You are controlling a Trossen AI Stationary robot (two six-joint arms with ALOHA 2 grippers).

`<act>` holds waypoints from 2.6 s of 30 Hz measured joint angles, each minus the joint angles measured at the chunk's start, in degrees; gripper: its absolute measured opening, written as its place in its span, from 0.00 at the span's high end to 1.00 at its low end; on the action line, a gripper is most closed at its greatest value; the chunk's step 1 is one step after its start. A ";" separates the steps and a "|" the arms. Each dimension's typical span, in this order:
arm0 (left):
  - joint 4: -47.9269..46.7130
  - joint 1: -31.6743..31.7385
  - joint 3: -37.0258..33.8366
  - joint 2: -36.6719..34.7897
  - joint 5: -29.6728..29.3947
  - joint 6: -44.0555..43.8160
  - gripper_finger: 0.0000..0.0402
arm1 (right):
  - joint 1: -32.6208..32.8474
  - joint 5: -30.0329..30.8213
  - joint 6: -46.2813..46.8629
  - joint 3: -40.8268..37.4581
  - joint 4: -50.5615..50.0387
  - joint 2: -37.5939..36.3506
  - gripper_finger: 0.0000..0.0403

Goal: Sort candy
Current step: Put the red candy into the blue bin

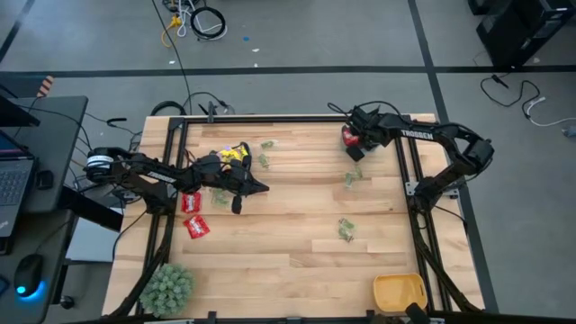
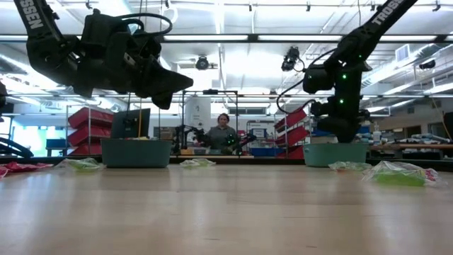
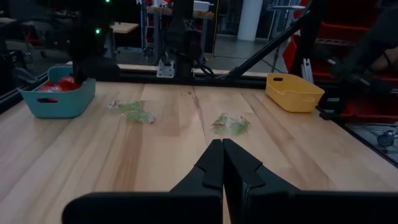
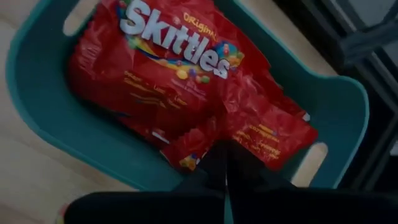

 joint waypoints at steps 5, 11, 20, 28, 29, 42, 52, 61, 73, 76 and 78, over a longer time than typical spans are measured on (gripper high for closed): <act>-0.65 0.11 0.00 -0.02 -0.47 0.00 1.00 | 0.02 -0.21 -0.15 0.22 2.47 -0.09 1.00; -7.81 1.34 2.33 -0.49 1.82 -1.16 1.00 | 0.07 0.06 -1.60 2.23 1.58 -4.47 1.00; -49.07 1.03 12.91 -8.16 -1.33 3.66 1.00 | 6.01 -6.24 -1.66 -0.95 8.28 -18.13 1.00; -89.37 -3.86 23.33 -13.42 -13.52 1.23 1.00 | 18.39 -6.26 1.15 -6.66 23.32 -22.42 1.00; -93.38 -4.86 24.46 -13.78 -14.07 -0.36 1.00 | 19.76 -6.26 1.58 -7.01 25.02 -22.39 1.00; -119.78 -13.22 22.53 -14.66 -18.85 -31.62 1.00 | 30.59 -4.08 2.90 -7.29 32.29 -17.72 1.00; -118.65 -13.18 15.16 -14.71 -17.70 -34.11 0.82 | 30.99 -4.06 2.90 -7.29 33.16 -16.98 1.00; -115.92 -13.18 12.52 -14.60 -18.08 -34.59 0.58 | 30.99 -4.06 2.90 -7.29 33.26 -16.98 1.00; -113.53 -13.18 9.65 -14.62 -21.01 -38.65 0.74 | 31.04 -4.06 2.90 -7.29 33.29 -16.98 1.00; -112.13 -13.18 10.37 -14.61 -22.26 -36.58 0.92 | 31.10 -4.06 2.90 -7.29 33.28 -16.98 1.00; -111.78 -13.18 10.91 -14.56 -22.32 -35.42 0.97 | 31.31 -4.07 2.57 -7.29 33.29 -16.98 1.00</act>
